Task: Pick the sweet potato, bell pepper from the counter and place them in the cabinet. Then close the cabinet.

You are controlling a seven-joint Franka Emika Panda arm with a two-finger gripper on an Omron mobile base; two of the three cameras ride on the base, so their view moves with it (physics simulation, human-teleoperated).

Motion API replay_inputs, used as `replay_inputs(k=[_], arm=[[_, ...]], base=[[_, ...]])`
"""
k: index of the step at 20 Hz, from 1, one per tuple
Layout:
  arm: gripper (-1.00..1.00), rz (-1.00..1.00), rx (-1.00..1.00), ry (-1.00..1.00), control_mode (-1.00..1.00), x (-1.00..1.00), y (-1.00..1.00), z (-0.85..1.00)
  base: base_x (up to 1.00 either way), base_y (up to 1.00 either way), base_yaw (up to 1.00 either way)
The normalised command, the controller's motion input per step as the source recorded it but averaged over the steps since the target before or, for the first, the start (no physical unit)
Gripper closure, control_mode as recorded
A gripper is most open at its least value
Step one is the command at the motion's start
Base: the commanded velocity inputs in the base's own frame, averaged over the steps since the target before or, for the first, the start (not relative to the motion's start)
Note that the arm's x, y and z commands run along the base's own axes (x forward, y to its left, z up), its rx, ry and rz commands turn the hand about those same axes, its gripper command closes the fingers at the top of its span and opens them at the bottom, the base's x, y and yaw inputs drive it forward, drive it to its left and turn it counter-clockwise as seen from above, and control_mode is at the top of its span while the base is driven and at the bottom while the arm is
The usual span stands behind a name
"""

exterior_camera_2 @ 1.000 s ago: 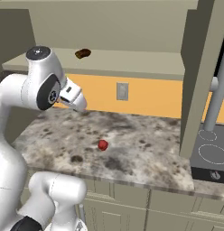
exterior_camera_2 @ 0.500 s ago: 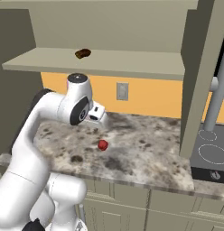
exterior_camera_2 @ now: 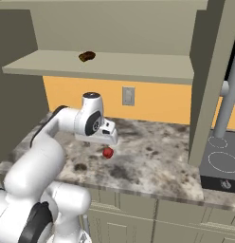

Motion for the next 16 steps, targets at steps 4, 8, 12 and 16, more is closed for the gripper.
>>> replay_inputs(k=[4, 8, 12, 16], arm=[[-1.00, 0.05, -0.08, 0.00, -1.00, 0.17, -0.01, -0.55], [-1.00, 0.04, -0.04, -0.05, -1.00, 0.05, 0.00, -0.43], [-1.00, 0.02, -0.01, -0.08, -1.00, 0.18, 0.00, -0.31], [-1.00, 0.03, 0.00, -0.05, -1.00, 0.35, 0.00, -0.19]], base=[[0.00, 0.00, 0.00], [0.00, 0.00, 0.00], [0.00, 0.00, 0.00], [0.00, 0.00, 0.00]])
